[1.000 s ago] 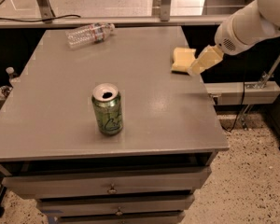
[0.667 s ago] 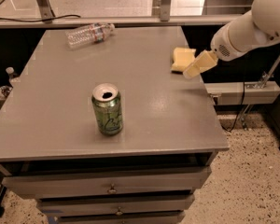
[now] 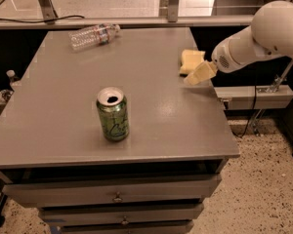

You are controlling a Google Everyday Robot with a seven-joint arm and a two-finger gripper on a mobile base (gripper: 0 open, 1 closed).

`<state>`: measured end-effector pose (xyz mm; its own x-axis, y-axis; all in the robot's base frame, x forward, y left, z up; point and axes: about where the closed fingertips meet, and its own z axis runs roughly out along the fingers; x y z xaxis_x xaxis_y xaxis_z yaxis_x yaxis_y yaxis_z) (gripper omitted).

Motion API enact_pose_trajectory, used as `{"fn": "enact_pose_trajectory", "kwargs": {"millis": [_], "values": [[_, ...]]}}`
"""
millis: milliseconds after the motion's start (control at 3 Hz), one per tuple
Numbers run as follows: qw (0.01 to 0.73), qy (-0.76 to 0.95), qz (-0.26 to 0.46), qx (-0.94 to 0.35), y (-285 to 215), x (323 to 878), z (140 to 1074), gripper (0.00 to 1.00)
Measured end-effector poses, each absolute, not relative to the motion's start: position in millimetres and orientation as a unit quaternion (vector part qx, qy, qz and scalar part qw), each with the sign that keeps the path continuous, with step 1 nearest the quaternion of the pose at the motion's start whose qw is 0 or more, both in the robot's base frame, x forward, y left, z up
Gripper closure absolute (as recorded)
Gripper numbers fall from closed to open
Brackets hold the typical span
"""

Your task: Pick sponge

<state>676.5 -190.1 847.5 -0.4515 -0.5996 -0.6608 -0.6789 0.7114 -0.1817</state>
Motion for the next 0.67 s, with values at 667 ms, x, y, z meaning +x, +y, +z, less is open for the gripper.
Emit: {"fn": "enact_pose_trajectory", "kwargs": {"millis": [667], "values": [[0.367,0.853,0.078,-0.364,-175.8,679.1,837.2,0.61]]}}
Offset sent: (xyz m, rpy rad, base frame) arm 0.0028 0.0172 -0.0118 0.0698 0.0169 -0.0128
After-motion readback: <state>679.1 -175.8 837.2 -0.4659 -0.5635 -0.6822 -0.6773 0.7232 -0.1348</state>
